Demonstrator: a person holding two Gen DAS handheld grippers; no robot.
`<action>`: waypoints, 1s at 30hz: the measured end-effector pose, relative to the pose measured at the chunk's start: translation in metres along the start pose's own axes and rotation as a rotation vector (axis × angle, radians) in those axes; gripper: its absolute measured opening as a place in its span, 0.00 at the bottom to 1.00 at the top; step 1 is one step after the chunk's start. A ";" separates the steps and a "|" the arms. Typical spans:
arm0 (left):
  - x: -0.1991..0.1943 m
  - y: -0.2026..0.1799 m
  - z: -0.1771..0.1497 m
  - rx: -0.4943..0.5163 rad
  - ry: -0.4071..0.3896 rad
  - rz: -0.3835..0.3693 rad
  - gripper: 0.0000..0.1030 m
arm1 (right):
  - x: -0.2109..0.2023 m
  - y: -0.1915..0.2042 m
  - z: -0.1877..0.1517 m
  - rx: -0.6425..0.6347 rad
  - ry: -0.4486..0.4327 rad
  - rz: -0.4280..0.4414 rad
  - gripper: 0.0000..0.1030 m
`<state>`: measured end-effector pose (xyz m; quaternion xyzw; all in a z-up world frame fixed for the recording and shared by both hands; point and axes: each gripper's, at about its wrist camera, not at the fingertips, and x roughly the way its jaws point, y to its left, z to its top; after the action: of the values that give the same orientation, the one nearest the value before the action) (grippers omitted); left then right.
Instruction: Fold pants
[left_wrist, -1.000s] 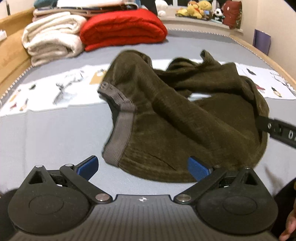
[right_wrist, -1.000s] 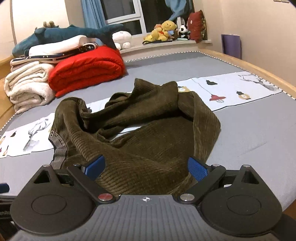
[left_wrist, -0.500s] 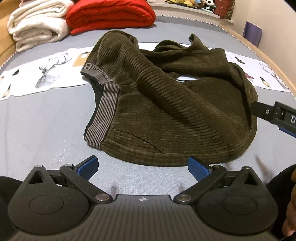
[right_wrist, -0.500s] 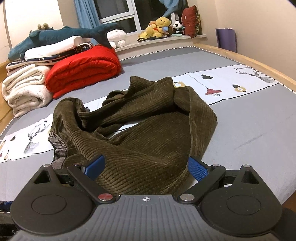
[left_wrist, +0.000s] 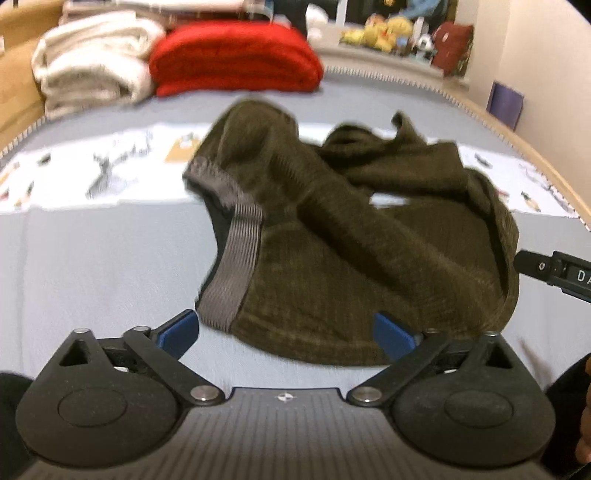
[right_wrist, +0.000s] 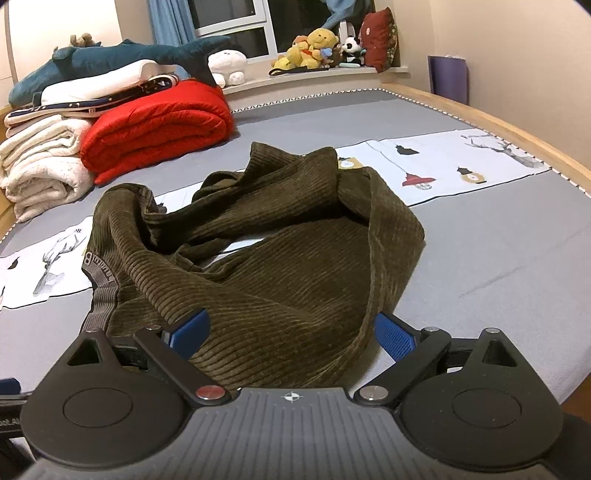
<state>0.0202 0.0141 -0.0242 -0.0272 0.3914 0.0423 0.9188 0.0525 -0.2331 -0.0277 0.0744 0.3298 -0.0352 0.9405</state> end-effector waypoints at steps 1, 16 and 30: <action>-0.002 -0.001 0.000 0.011 -0.023 0.000 0.96 | -0.001 -0.002 0.001 0.001 -0.003 0.000 0.93; 0.007 0.002 0.037 0.198 -0.052 -0.063 0.70 | 0.012 -0.046 0.048 0.016 -0.106 0.046 0.82; 0.098 0.084 0.043 -0.101 0.034 -0.044 0.15 | 0.073 -0.085 0.035 0.226 0.012 0.023 0.70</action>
<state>0.1100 0.1070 -0.0666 -0.0827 0.4037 0.0413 0.9102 0.1213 -0.3240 -0.0558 0.1840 0.3286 -0.0609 0.9244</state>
